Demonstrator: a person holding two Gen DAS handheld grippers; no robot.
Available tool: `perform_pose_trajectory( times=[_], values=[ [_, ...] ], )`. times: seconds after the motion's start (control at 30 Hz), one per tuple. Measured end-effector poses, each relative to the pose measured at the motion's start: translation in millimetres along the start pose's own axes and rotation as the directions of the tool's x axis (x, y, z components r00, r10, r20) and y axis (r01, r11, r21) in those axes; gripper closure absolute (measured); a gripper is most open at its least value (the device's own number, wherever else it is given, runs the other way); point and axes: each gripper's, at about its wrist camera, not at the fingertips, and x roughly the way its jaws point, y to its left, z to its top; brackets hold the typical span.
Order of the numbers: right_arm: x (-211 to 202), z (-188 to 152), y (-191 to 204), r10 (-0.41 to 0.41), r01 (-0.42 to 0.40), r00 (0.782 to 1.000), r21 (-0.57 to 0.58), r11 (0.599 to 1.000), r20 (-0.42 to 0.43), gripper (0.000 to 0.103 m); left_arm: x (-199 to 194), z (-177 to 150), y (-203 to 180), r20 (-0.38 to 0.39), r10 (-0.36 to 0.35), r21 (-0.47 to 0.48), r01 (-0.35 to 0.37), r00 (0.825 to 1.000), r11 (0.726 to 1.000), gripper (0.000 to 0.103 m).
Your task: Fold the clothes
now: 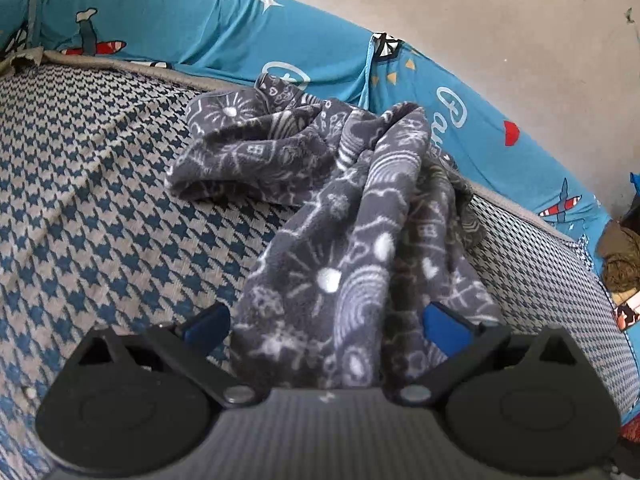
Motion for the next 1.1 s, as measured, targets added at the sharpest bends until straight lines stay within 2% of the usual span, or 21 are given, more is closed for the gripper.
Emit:
perform_pose_trajectory(
  times=[0.17, 0.33, 0.57, 0.7, 0.83, 0.93, 1.0, 1.03, 1.1],
  values=[
    [23, 7, -18, -0.085, 0.085, 0.996, 0.014, 0.996, 0.006, 0.059, -2, 4, -2, 0.033, -0.034, -0.018, 0.034, 0.999, 0.999, 0.000],
    [48, 13, -37, -0.098, 0.098, 0.995, 0.057, 0.994, -0.003, 0.059, 2, 7, -13, 0.038, -0.063, 0.009, 0.063, 0.997, 0.998, 0.000],
    [77, 15, -35, -0.069, 0.070, 0.998, 0.037, 0.997, -0.012, 0.059, 25, 4, -23, 0.010, -0.019, 0.026, 0.019, 1.000, 0.999, 0.000],
    [86, 15, -31, -0.089, 0.089, 0.996, 0.023, 0.996, 0.003, 0.059, 33, 4, -19, -0.005, 0.039, 0.013, -0.039, 0.999, 0.999, 0.000],
    [88, 15, -30, -0.109, 0.109, 0.994, 0.028, 0.994, 0.008, 0.061, 37, 5, -15, -0.021, 0.047, -0.007, -0.047, 0.999, 0.999, 0.000],
    [88, 16, -32, -0.122, 0.121, 0.993, 0.055, 0.991, 0.010, 0.068, 37, 4, -17, -0.017, 0.052, 0.006, -0.052, 0.999, 0.999, 0.000],
    [88, 16, -34, -0.139, 0.138, 0.990, 0.073, 0.988, 0.010, 0.080, 35, 4, -20, 0.007, 0.050, 0.028, -0.050, 0.999, 0.998, 0.000],
    [87, 16, -36, -0.141, 0.140, 0.990, 0.083, 0.987, 0.011, 0.081, 33, 3, -22, 0.026, 0.047, 0.045, -0.049, 0.999, 0.998, 0.004],
    [86, 17, -37, -0.146, 0.144, 0.989, 0.100, 0.984, 0.014, 0.092, 31, 2, -25, 0.047, 0.047, 0.078, -0.051, 0.998, 0.996, 0.021]
  ],
)
